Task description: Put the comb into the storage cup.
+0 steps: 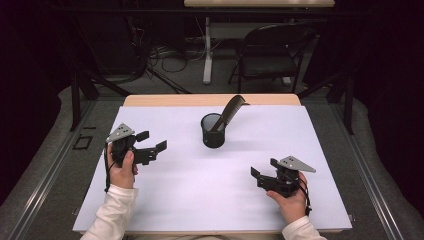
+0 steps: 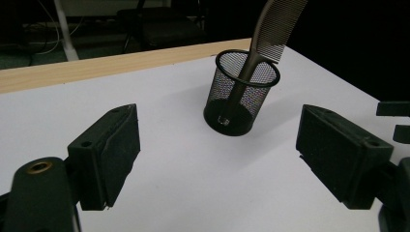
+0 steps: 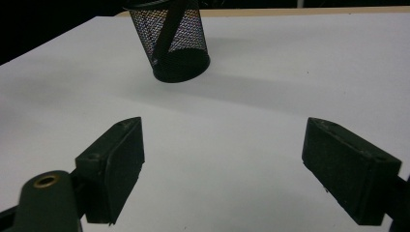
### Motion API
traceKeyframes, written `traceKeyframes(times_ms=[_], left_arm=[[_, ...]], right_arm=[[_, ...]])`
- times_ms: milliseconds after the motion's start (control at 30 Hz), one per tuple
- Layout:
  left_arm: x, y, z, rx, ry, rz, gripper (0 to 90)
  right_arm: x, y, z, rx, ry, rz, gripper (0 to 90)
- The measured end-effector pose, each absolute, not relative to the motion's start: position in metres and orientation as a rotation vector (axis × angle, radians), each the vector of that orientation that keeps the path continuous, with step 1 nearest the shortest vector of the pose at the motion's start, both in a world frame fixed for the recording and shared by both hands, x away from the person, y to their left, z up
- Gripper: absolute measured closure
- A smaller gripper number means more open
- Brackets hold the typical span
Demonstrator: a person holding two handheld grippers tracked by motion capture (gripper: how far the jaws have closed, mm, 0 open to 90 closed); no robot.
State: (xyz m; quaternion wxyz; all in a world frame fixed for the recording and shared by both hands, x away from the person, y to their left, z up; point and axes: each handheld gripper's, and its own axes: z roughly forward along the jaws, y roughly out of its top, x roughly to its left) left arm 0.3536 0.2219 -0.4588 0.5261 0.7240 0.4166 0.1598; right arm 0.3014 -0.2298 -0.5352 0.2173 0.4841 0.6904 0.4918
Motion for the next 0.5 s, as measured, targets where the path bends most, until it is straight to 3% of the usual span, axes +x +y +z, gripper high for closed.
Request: traceKeyframes(times_ms=[500], left_arm=[[0.3542,0.2223,-0.4597,1.734,1.002,0.380,15.8]], right_arm=[[0.3025,-0.2303,-0.5371,1.358,1.905,1.364,15.2]])
